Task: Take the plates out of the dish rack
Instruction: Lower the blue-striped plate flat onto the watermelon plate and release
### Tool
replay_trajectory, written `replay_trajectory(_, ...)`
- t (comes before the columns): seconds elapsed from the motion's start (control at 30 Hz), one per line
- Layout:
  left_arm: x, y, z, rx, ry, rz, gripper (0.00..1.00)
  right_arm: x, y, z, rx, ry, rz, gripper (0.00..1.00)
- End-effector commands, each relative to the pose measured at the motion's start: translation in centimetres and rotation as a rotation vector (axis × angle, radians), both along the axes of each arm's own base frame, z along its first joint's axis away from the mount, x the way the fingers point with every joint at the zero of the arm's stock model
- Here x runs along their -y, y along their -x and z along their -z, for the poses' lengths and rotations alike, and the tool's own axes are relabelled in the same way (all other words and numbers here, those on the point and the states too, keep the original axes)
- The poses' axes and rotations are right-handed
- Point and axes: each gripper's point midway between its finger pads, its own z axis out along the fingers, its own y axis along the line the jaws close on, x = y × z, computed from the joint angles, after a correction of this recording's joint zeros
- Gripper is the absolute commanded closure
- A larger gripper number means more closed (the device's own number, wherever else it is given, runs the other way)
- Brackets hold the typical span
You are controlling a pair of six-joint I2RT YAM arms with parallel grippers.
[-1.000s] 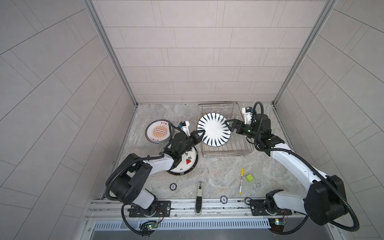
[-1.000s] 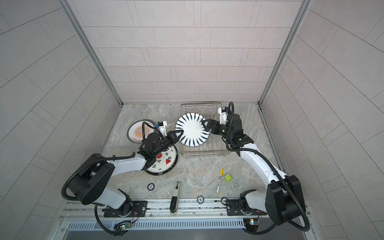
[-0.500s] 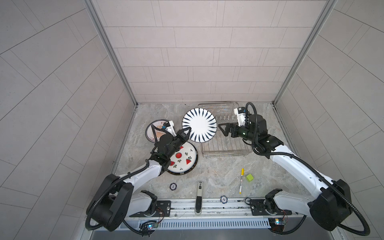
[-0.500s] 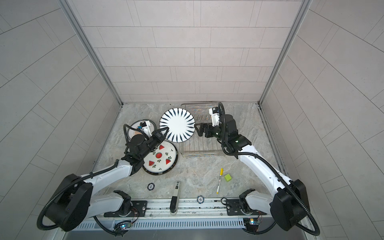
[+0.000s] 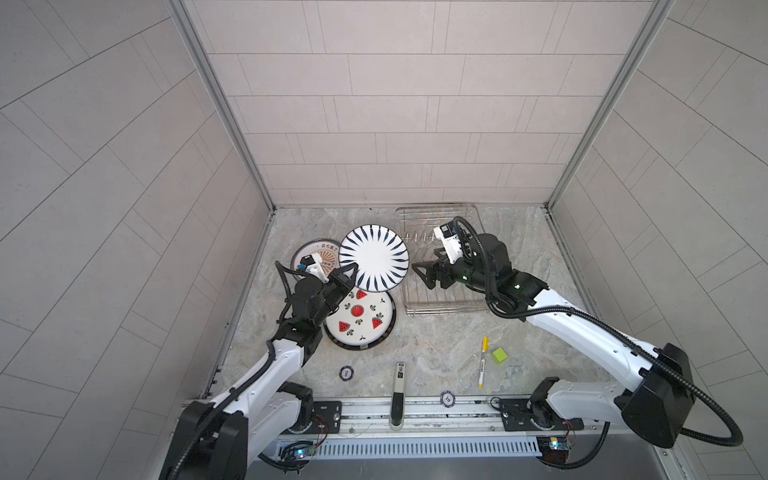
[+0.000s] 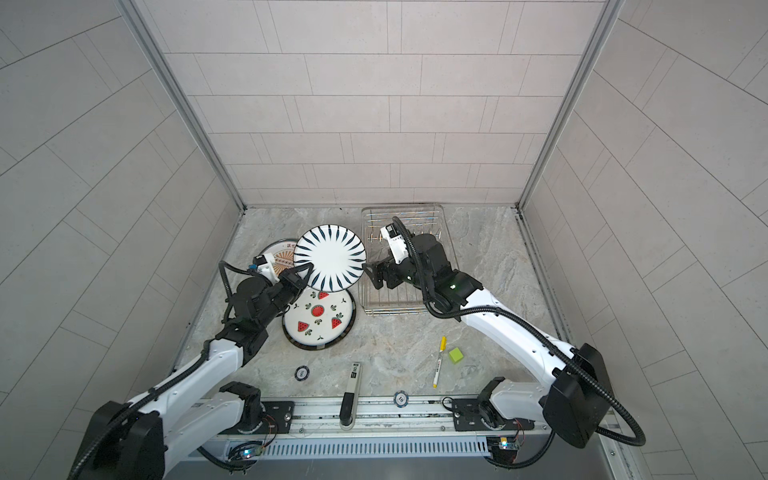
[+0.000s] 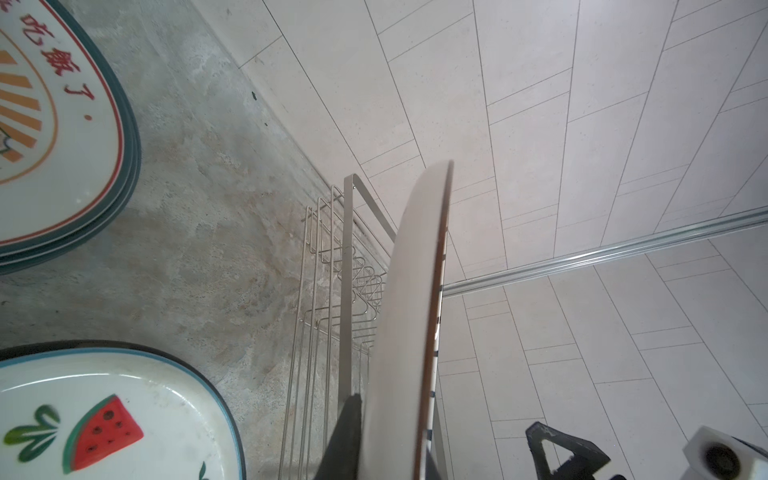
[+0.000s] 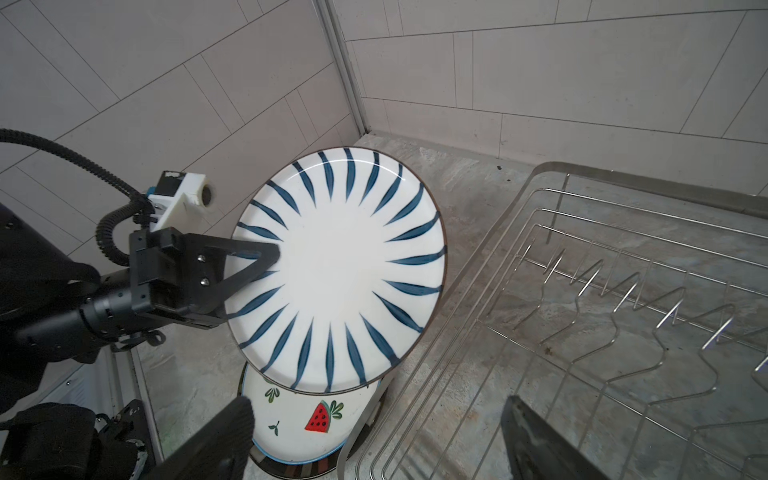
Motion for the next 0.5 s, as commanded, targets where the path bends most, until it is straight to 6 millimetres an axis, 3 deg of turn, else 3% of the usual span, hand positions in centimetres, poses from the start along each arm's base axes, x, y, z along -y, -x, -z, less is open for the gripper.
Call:
replay_trajectory(0.0,-1.3,1.0,-4.0,0.12,0.022,-0.025,0.92,-1.1,-0.1,-0.6,0.061,0.033,-0.025,0.05)
replay_trajectory(0.07,-2.2,1.3,-2.7,0.078,0.005,-0.05,0.91,-1.8,-0.3,-0.1,0.042,0.046,-0.029,0.01)
replay_trajectory(0.17,-3.5,2.2,-2.5,0.077,0.004,-0.082,0.91,-2.5,-0.9,0.8,-0.018,0.086,-0.009,0.0)
replay_trajectory(0.47,-5.0,4.5,0.2,-0.011,-0.071,-0.123,0.9,-5.5,-0.4,0.1,0.117,0.158,-0.063,0.0)
